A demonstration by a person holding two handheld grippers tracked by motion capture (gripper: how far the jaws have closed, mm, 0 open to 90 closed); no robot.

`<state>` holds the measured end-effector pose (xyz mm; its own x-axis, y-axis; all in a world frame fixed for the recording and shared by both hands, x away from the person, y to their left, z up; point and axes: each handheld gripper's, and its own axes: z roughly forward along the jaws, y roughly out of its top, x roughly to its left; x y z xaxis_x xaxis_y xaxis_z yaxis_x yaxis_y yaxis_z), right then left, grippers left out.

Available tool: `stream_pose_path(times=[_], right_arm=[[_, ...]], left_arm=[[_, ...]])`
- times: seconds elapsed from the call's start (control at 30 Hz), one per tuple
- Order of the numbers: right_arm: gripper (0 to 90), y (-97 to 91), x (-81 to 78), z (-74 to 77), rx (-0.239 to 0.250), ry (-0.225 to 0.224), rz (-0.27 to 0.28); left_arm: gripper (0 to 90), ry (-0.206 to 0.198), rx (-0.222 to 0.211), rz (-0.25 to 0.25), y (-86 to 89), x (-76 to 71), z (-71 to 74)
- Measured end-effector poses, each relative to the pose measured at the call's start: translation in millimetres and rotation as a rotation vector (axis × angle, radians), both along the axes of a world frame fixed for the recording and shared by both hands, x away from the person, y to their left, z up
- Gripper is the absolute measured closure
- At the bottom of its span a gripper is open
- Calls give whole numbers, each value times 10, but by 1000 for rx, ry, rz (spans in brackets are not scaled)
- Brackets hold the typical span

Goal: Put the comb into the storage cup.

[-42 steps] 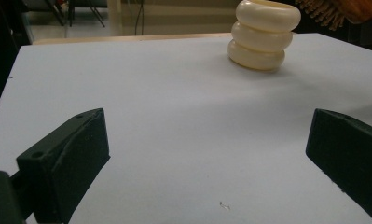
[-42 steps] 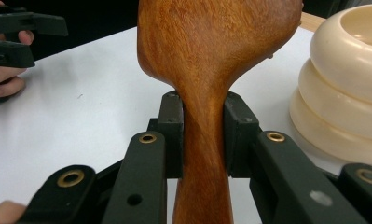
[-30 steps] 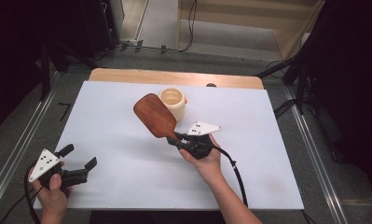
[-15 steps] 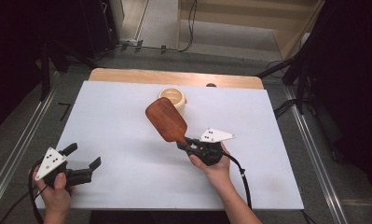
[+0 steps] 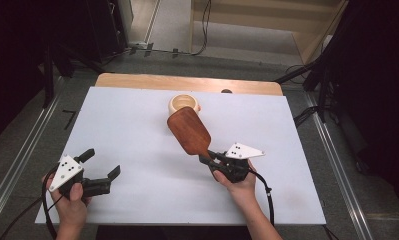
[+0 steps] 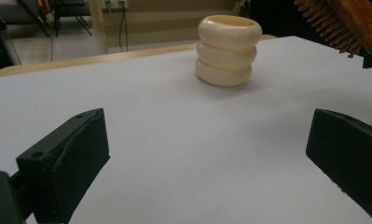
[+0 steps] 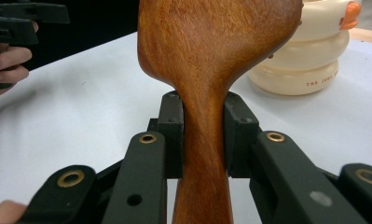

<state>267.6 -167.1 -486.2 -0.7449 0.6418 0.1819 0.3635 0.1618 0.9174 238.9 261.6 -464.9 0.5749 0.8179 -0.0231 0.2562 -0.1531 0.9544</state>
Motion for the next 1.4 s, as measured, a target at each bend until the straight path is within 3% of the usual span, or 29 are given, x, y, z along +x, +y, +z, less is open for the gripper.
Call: stream_pose_path(times=[0.23,0.63,0.8,0.83,1.03,1.07,1.17,1.4], right_arm=[[710,-53,-40,21,4,-13,-4],[710,-44,-92,3,17,-17,-1],[710,-19,-101,0,10,-23,-1],[710,0,-104,-6,7,-27,2],[710,46,-123,-24,7,-32,17],[710,54,-127,-29,8,-36,21],[710,84,-149,-40,11,-40,29],[710,166,-192,-60,16,-44,64]], left_arm=[[0,-11,-13,-16,-197,35,77],[0,-35,-61,-84,-606,154,208],[0,-35,-117,-123,-754,183,220],[0,-30,-140,-143,-839,187,201],[0,-20,-152,-218,-991,167,179],[0,-9,-182,-250,-1025,157,161],[0,13,-199,-262,-1063,153,143],[0,46,-190,-262,-1131,149,93]])
